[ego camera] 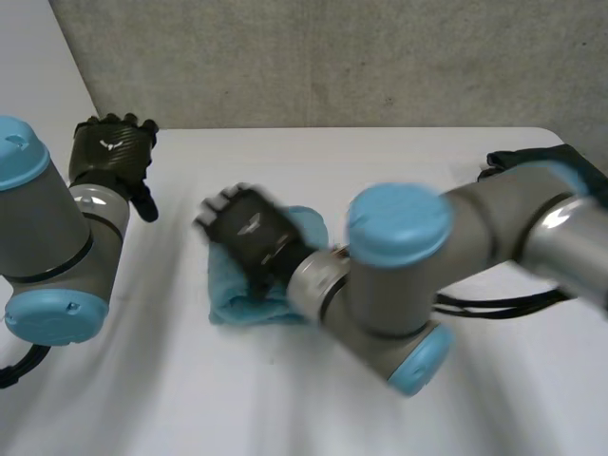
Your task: Fold the laundry.
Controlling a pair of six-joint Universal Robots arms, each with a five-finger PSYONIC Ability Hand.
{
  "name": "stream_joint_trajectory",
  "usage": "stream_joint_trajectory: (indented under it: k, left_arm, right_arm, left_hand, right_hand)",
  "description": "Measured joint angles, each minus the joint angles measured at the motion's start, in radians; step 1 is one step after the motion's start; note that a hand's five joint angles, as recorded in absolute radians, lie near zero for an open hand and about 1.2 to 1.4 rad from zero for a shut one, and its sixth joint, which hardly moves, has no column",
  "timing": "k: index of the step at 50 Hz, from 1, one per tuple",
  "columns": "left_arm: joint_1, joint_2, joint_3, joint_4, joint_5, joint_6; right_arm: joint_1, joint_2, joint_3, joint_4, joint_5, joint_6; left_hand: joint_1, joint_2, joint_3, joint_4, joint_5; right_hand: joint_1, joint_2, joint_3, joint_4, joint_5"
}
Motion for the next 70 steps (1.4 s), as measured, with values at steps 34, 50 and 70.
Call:
stream_joint_trajectory:
  k: [34,50,70]
  left_arm:
    - [-0.105,-0.305,0.062,-0.199,0.099,0.006]
    - [-0.104,-0.159,0.052,-0.179,0.112,-0.010]
    - [-0.063,0.125,-0.178,-0.130,0.116,-0.247]
  right_arm:
    - [-0.214,0.255,-0.285,0.413,0.060,0.251]
    - [-0.213,0.077,-0.195,0.394,0.071,0.179]
    - [-0.238,-0.207,0.394,0.096,0.055,0.244]
  left_hand:
    - [0.000,0.000,0.000,0.000,0.000]
    - [-0.006,0.000,0.000,0.000,0.000]
    - [-0.006,0.000,0.000,0.000,0.000]
  right_hand:
    - [-0.043,0.000,0.000,0.000,0.000]
    - [-0.047,0.000,0.000,0.000,-0.001]
    - [0.032,0.057,0.063,0.041,0.039]
